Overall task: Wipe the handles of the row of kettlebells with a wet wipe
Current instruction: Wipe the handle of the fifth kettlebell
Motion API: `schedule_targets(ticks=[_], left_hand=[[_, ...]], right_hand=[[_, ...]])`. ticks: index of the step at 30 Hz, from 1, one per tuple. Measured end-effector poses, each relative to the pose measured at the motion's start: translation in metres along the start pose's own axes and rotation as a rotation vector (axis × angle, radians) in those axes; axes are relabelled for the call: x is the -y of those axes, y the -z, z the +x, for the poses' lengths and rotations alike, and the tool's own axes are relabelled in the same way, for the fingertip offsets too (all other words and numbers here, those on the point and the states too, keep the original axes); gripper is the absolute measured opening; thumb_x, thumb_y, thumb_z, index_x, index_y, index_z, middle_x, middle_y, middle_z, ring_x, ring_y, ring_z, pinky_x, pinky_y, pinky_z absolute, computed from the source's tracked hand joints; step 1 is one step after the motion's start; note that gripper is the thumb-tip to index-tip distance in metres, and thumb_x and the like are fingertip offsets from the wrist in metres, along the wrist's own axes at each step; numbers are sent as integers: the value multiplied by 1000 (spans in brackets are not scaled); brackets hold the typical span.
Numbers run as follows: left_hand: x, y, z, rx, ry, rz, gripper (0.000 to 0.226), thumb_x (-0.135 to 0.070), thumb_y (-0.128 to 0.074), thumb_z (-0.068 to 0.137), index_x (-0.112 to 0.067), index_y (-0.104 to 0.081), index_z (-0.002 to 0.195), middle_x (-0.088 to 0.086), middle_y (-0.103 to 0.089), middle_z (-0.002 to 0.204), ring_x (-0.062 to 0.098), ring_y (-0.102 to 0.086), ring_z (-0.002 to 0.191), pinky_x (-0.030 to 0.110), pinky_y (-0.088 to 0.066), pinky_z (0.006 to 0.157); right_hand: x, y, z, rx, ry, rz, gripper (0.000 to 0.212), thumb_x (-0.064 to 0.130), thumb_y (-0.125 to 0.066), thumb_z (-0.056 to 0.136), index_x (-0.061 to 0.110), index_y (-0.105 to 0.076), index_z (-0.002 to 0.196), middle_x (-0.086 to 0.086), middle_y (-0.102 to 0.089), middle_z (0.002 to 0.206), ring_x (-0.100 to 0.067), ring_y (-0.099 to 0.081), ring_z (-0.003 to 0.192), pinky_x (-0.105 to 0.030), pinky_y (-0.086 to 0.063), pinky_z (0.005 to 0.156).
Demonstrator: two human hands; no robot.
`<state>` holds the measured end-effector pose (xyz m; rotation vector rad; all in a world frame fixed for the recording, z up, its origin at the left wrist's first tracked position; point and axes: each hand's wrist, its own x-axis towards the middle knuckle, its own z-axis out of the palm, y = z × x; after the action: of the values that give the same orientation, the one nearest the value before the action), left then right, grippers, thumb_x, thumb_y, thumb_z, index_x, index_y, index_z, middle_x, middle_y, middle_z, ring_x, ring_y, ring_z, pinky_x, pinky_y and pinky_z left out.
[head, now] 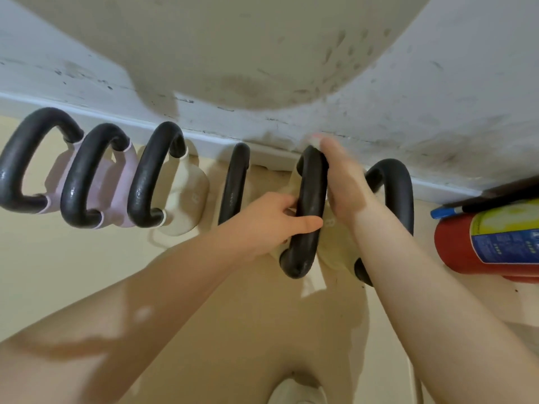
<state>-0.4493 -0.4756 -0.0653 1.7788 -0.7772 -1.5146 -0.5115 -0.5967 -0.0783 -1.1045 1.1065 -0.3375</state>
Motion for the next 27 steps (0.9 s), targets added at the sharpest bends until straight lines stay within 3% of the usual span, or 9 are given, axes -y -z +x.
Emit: schedule_targets(ticks=[3, 5, 9, 12, 15, 17, 20, 23, 27], left_hand=[[-2, -1, 6, -8, 1, -44, 28, -35, -63, 82, -20, -65, 106, -2, -72, 91, 9, -64, 81, 21, -43, 67], [-1, -1, 8, -10, 3, -64, 29, -36, -63, 81, -20, -65, 106, -1, -73, 92, 11, -65, 83, 23, -44, 69], [-1, -4, 9, -5, -6, -114, 32, -33, -63, 83, -18, -62, 111, 3, -73, 97, 16, -68, 89, 25, -51, 74], [1, -6, 8, -2, 7, -204, 34, -29, -62, 84, -20, -60, 117, 1, -72, 103, 14, -67, 92, 22, -48, 72], [6, -9, 5, -4, 14, -250, 30, -30, -61, 84, -20, -60, 113, -3, -71, 97, 12, -66, 91, 21, -50, 72], [9, -10, 5, -4, 30, -259, 26, -31, -60, 85, -19, -61, 108, -6, -69, 91, 8, -65, 86, 14, -51, 67], [11, -10, 5, 1, 41, -266, 26, -31, -60, 85, -19, -61, 109, -8, -68, 87, 2, -64, 79, 10, -50, 61], [10, -10, 1, -13, 39, -282, 30, -30, -60, 85, -19, -60, 113, -9, -68, 85, -1, -63, 72, 6, -47, 55], [8, -11, -1, -26, 34, -293, 24, -27, -59, 86, -17, -62, 109, -7, -68, 82, -4, -64, 63, 5, -44, 51]], right_hand=[[-5, 5, 1, -4, 11, -2, 35, 30, -38, 99, 5, -58, 113, -5, -57, 95, -17, -57, 82, -25, -50, 67], [-4, 8, 1, 41, 131, -114, 26, 18, -36, 100, 15, -62, 106, 5, -55, 104, -10, -55, 89, -20, -46, 75], [7, 14, 11, 92, 543, -902, 27, 11, -39, 93, 14, -66, 92, 5, -57, 91, -12, -54, 90, -28, -42, 76], [31, 11, 18, 264, 464, -1225, 27, 10, -41, 89, 10, -66, 78, -7, -63, 101, -24, -52, 103, -35, -45, 88], [37, 1, 14, 398, 480, -1558, 30, 17, -41, 86, 6, -57, 63, -14, -60, 76, -31, -58, 80, -45, -49, 77], [36, -8, 8, 455, 555, -1835, 37, 22, -40, 87, 13, -42, 52, -4, -44, 57, -22, -46, 63, -37, -42, 79], [42, -11, 15, 473, 593, -1908, 39, 25, -40, 87, 16, -39, 49, 1, -40, 50, -15, -35, 50, -35, -36, 93], [41, -7, 25, 505, 593, -1777, 36, 20, -44, 82, 14, -36, 47, -2, -36, 47, -20, -32, 48, -39, -42, 60], [41, -5, 24, 579, 540, -1783, 39, 20, -45, 83, 16, -35, 46, -2, -36, 49, -21, -35, 52, -40, -39, 55]])
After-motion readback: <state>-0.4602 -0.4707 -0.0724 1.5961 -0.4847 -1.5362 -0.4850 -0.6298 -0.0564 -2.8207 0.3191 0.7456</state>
